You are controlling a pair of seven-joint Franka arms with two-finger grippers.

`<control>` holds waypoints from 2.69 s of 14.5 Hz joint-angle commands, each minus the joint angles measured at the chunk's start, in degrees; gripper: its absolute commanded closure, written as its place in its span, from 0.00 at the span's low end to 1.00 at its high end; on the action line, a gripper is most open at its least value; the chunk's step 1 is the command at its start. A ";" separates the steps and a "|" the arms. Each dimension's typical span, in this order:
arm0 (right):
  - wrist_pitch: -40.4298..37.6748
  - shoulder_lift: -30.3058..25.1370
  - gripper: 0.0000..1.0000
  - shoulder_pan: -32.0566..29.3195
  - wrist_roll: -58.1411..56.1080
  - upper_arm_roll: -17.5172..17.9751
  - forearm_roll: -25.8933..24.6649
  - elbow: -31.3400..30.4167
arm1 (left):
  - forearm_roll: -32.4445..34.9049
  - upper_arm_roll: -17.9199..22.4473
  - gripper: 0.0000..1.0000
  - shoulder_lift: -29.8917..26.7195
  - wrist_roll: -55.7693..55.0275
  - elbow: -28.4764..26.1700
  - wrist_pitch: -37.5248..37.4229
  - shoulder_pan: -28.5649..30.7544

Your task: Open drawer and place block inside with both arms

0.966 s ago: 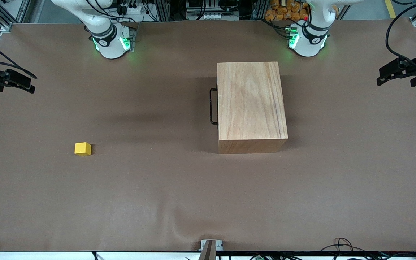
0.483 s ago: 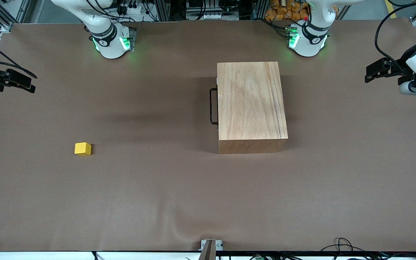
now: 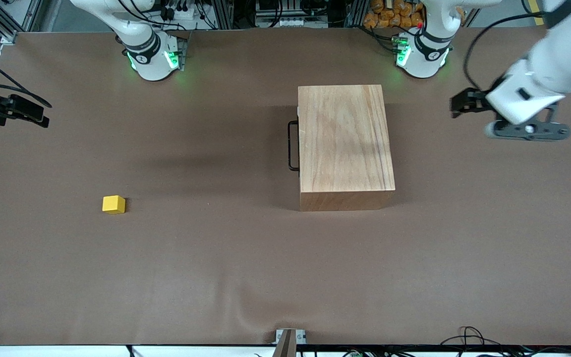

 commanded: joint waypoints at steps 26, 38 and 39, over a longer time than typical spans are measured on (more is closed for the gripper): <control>5.44 -0.64 0.00 2.32 1.36 -0.01 0.32 -2.31 | 10.61 1.20 0.00 31.43 -54.27 14.49 24.06 -41.50; 11.67 0.68 0.00 0.83 0.75 -0.62 0.32 -7.40 | 19.35 1.02 0.00 36.36 -43.72 14.14 27.67 -43.01; 12.46 0.76 0.00 0.74 0.75 -0.54 0.32 -8.37 | 19.35 1.11 0.00 36.72 -43.63 14.14 27.67 -43.01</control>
